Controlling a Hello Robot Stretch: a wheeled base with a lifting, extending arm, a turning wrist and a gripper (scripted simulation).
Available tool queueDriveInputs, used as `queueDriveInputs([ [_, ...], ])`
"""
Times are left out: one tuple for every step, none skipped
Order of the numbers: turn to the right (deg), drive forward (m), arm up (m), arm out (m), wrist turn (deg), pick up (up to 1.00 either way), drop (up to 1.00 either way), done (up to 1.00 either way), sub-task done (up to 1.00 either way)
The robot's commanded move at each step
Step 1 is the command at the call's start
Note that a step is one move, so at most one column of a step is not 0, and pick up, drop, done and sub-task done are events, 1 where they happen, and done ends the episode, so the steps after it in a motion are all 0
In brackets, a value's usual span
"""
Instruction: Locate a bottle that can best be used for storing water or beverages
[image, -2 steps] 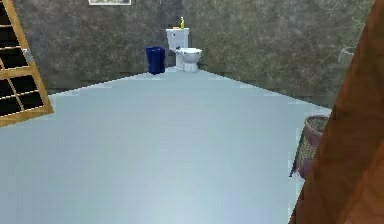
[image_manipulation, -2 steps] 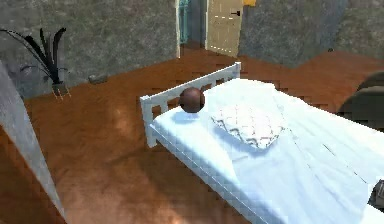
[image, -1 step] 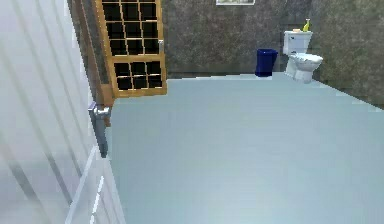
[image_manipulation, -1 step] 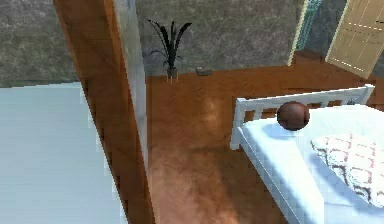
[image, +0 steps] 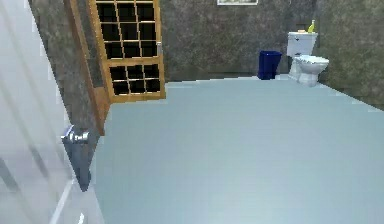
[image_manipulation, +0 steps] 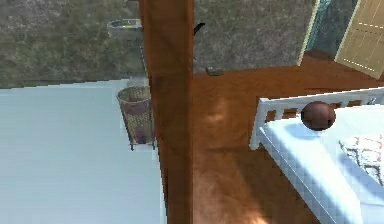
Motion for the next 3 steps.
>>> queueDriveInputs([
  [21.0, 0.00, 0.00, 0.00, 0.0, 0.00, 0.00, 0.00, 0.00],
  [0.0, 0.50, 0.00, 0.00, 0.0, 0.00, 0.00, 0.00, 0.00],
  [-45.0, 0.00, 0.00, 0.00, 0.0, 0.00, 0.00, 0.00, 0.00],
])
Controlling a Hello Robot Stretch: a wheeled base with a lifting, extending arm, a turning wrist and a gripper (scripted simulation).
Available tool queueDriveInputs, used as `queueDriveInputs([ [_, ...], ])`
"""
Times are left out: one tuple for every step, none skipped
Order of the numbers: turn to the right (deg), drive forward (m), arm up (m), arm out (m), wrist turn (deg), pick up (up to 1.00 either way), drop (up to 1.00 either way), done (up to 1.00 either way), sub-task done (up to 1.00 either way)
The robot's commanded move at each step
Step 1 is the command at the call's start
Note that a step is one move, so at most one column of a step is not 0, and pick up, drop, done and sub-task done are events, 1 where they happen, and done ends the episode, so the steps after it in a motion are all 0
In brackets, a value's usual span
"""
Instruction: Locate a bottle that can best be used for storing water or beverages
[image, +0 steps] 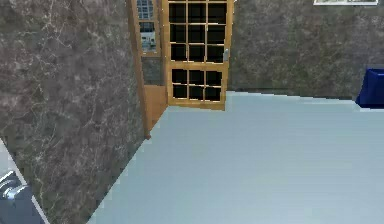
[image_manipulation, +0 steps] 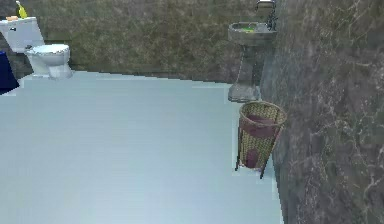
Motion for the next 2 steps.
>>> queueDriveInputs([
  [-21.0, 0.00, 0.00, 0.00, 0.0, 0.00, 0.00, 0.00, 0.00],
  [0.0, 0.20, 0.00, 0.00, 0.0, 0.00, 0.00, 0.00, 0.00],
])
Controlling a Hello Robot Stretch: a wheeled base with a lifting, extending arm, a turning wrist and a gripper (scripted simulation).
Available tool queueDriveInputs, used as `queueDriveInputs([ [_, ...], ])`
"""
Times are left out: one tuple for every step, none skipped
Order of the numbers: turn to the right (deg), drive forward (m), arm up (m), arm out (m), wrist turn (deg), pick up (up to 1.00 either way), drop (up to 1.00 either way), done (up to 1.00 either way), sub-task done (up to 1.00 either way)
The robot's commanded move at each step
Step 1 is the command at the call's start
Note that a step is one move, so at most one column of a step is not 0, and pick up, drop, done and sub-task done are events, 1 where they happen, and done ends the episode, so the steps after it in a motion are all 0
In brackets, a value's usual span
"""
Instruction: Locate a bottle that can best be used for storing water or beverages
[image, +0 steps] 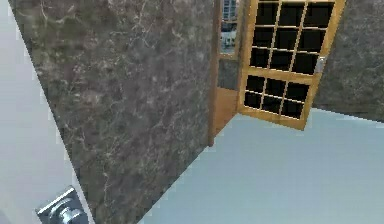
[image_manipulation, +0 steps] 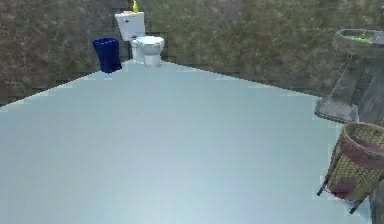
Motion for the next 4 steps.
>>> queueDriveInputs([
  [21.0, 0.00, 0.00, 0.00, 0.0, 0.00, 0.00, 0.00, 0.00],
  [3.0, 0.00, 0.00, 0.00, 0.0, 0.00, 0.00, 0.00, 0.00],
  [0.0, 1.00, 0.00, 0.00, 0.0, 0.00, 0.00, 0.00, 0.00],
  [0.0, 1.00, 0.00, 0.00, 0.0, 0.00, 0.00, 0.00, 0.00],
])
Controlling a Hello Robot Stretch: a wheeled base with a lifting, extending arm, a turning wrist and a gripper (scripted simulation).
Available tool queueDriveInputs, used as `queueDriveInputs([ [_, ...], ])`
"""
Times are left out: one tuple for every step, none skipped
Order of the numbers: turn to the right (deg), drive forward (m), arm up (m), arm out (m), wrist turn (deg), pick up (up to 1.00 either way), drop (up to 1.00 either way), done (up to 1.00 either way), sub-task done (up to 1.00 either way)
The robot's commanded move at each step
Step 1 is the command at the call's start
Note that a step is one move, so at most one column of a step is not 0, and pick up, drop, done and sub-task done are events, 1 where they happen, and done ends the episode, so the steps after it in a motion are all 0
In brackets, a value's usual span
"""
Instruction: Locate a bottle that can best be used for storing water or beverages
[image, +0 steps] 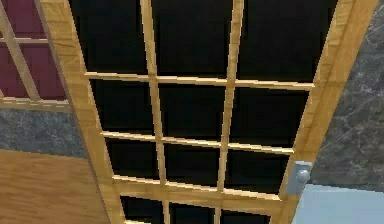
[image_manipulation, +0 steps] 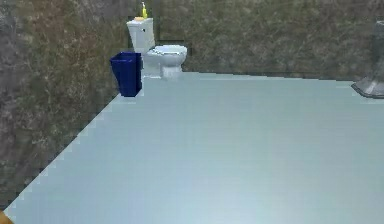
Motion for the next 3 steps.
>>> queueDriveInputs([
  [3.0, 0.00, 0.00, 0.00, 0.0, 0.00, 0.00, 0.00, 0.00],
  [0.0, 0.10, 0.00, 0.00, 0.0, 0.00, 0.00, 0.00, 0.00],
  [-45.0, 0.00, 0.00, 0.00, 0.0, 0.00, 0.00, 0.00, 0.00],
])
